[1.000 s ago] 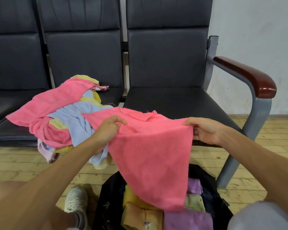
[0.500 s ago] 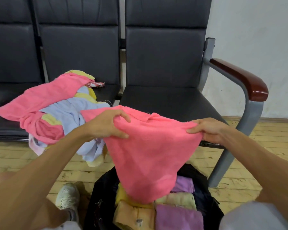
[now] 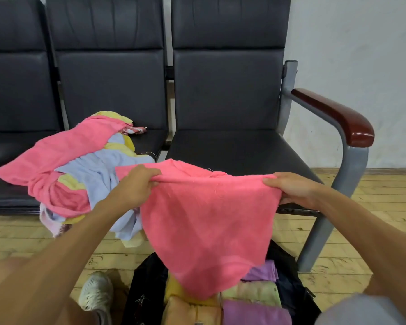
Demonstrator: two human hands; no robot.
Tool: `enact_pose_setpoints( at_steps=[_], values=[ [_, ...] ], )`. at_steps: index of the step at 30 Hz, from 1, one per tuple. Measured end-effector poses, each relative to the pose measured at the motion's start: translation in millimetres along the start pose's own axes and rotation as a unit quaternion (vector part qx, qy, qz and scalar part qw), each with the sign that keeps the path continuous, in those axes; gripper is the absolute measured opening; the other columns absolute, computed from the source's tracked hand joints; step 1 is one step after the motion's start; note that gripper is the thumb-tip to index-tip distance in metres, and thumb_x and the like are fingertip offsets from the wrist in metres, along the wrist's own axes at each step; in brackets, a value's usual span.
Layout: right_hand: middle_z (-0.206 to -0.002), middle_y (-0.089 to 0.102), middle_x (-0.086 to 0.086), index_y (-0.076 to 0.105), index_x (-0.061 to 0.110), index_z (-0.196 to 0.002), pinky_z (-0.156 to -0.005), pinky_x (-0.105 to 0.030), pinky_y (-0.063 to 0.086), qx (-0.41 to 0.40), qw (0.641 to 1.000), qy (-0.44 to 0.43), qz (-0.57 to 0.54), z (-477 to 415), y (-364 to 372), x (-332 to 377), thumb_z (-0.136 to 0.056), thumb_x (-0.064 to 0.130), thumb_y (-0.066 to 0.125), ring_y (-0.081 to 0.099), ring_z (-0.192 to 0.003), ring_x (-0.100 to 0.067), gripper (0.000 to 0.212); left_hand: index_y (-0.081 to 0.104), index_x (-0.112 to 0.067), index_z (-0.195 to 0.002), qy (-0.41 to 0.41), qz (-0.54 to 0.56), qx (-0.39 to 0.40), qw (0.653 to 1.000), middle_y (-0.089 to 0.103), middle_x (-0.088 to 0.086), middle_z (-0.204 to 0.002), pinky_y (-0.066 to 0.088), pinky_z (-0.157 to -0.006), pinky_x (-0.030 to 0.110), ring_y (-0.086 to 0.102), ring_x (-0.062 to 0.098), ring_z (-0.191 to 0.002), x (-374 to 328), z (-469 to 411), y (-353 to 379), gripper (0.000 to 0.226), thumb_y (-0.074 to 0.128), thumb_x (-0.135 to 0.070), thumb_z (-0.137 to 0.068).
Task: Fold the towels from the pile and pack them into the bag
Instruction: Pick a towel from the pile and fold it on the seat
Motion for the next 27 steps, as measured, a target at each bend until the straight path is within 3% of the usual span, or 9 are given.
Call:
enact_pose_setpoints(
  at_steps=[2,5,8,11,14,18,20,23,27],
  values=[
    [-0.123,0.058,-0.007,0.051,0.012,-0.127,-0.097,-0.047,0.052,-0.009,0.999,-0.035,0.007,1,-1,6,-0.100,0.034,0.051,0.060,-0.111,-0.024,0.035,0.054,-0.018,-0.073,-0.046,0.001,-0.014,0.999,0.059,0.007,-0.074,0.044,-0.069,0.040,0.055,0.029,-0.075,8,1,-1,0.027,0.050,-0.003,-0.094],
    [-0.123,0.056,-0.010,0.054,0.010,-0.116,-0.098,-0.048,0.052,-0.040,0.992,-0.109,-0.056,3,-6,19,-0.099,0.025,0.056,0.059,-0.111,-0.024,0.023,0.060,-0.018,-0.092,-0.114,-0.012,-0.048,0.992,0.060,0.001,-0.082,0.048,-0.072,0.042,0.057,0.029,-0.081,20,3,-9,0.017,0.044,-0.015,-0.097],
    [-0.125,0.052,-0.011,0.055,0.014,-0.110,-0.088,-0.041,0.054,-0.086,0.973,-0.145,-0.157,5,-16,27,-0.097,0.016,0.057,0.055,-0.106,-0.022,0.013,0.057,-0.022,-0.088,-0.129,0.022,-0.071,0.989,0.057,-0.004,-0.075,0.039,-0.063,0.035,0.056,0.026,-0.077,23,1,-18,0.014,0.047,-0.020,-0.097],
    [-0.121,0.054,-0.002,0.063,0.020,-0.116,-0.083,-0.034,0.053,-0.137,0.957,-0.169,-0.191,13,-27,31,-0.098,0.010,0.055,0.055,-0.109,-0.019,0.022,0.054,-0.022,-0.094,-0.130,0.071,-0.101,0.984,0.057,0.001,-0.072,0.034,-0.055,0.031,0.053,0.020,-0.066,18,2,-24,0.006,0.050,-0.022,-0.097],
    [-0.109,0.061,0.000,0.069,0.017,-0.103,-0.082,-0.034,0.051,-0.179,0.940,-0.188,-0.223,22,-33,36,-0.099,0.008,0.052,0.056,-0.102,-0.016,0.020,0.049,-0.022,-0.097,-0.130,0.140,-0.127,0.973,0.056,0.000,-0.074,0.035,-0.058,0.031,0.051,0.014,-0.066,13,2,-25,0.003,0.047,-0.022,-0.099],
    [-0.101,0.060,0.009,0.070,0.014,-0.103,-0.076,-0.022,0.046,-0.273,0.928,-0.208,-0.147,30,-43,46,-0.100,0.008,0.049,0.054,-0.094,-0.009,0.022,0.051,-0.020,-0.094,-0.151,0.249,-0.127,0.948,0.053,-0.006,-0.081,0.039,-0.059,0.030,0.048,0.013,-0.069,8,-2,-20,0.006,0.050,-0.015,-0.097],
    [-0.097,0.062,0.008,0.069,0.012,-0.100,-0.076,-0.014,0.040,-0.315,0.918,-0.242,0.018,35,-46,54,-0.100,0.004,0.046,0.055,-0.093,-0.008,0.024,0.057,-0.017,-0.096,-0.170,0.298,-0.150,0.927,0.054,-0.011,-0.085,0.036,-0.060,0.024,0.047,0.007,-0.073,7,-3,-22,0.006,0.058,-0.012,-0.093],
    [-0.096,0.059,0.004,0.066,0.012,-0.101,-0.083,-0.020,0.037,-0.315,0.896,-0.245,0.195,34,-46,54,-0.101,0.005,0.040,0.051,-0.093,-0.011,0.026,0.066,-0.020,-0.090,-0.224,0.402,-0.186,0.868,0.060,-0.013,-0.092,0.038,-0.065,0.024,0.052,0.008,-0.087,14,-4,-24,0.010,0.071,-0.015,-0.084],
    [-0.107,0.055,0.004,0.065,0.010,-0.110,-0.089,-0.027,0.035,-0.324,0.928,-0.172,0.066,27,-53,35,-0.103,0.012,0.042,0.047,-0.104,-0.013,0.025,0.072,-0.022,-0.091,-0.294,0.569,-0.142,0.755,0.068,-0.002,-0.091,0.047,-0.071,0.028,0.058,0.014,-0.086,16,-3,-6,0.015,0.079,-0.027,-0.079]
  ],
)
Point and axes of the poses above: each hand's wrist, its own z-axis away from the middle knuckle, its own y-axis out of the palm, x = y × z, the point moved 7 cm from there along -z, towards the middle knuckle
